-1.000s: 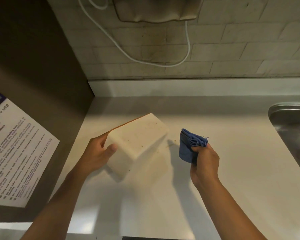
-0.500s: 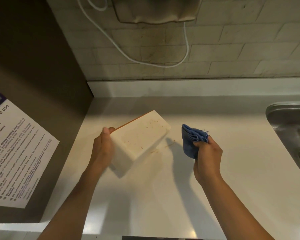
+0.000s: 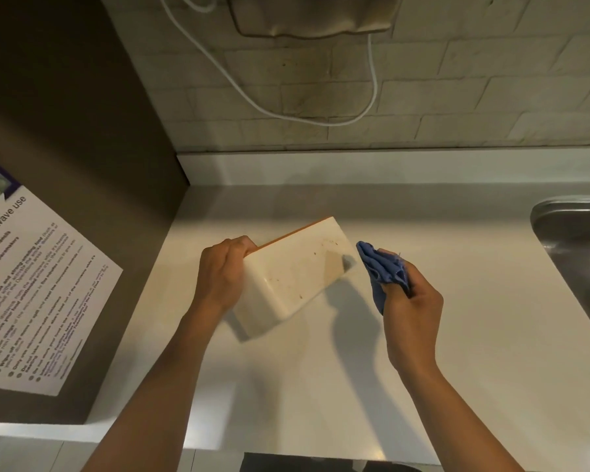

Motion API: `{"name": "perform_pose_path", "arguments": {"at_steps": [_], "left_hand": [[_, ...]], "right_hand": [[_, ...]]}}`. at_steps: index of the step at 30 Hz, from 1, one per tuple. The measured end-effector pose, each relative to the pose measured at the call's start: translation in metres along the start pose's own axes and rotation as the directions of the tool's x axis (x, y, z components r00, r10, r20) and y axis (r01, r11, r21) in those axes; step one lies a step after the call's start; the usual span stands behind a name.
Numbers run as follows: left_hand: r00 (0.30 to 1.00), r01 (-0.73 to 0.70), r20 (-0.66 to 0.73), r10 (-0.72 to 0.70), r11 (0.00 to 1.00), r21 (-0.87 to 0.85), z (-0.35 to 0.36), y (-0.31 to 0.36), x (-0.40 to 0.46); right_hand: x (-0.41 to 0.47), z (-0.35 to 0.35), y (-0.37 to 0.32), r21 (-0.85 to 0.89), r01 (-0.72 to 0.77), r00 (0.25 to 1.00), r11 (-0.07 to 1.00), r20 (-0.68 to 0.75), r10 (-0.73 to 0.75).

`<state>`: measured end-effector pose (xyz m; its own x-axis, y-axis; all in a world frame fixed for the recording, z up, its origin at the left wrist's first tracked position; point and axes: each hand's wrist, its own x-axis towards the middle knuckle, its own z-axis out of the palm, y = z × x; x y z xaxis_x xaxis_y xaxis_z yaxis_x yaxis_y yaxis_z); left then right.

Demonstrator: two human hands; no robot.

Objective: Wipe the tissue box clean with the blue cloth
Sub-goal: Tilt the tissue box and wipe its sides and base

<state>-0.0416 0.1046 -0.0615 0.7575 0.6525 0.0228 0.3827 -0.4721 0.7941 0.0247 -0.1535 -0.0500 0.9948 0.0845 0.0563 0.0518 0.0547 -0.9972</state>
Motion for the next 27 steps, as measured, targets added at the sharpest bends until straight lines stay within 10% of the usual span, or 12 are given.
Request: {"name": "perform_pose_path", "arguments": {"at_steps": [4, 21, 27], "left_hand": [[0.988, 0.150, 0.046, -0.146, 0.982, -0.115, 0.005, 0.004, -0.010], [0.999, -0.054, -0.002, 0.054, 0.999, -0.004, 0.013, 0.022, -0.017], [0.996, -0.094, 0.008, 0.094, 0.995, 0.035, 0.016, 0.023, -0.015]], "right_hand": [[-0.024, -0.006, 0.006, -0.142, 0.138, 0.989, 0.980, 0.076, -0.128], [-0.084, 0.023, -0.011, -0.331, 0.600, 0.743, 0.728, 0.569, -0.353], [-0.049, 0.017, -0.013, -0.430, 0.421, 0.886, 0.798, 0.383, -0.261]]}}
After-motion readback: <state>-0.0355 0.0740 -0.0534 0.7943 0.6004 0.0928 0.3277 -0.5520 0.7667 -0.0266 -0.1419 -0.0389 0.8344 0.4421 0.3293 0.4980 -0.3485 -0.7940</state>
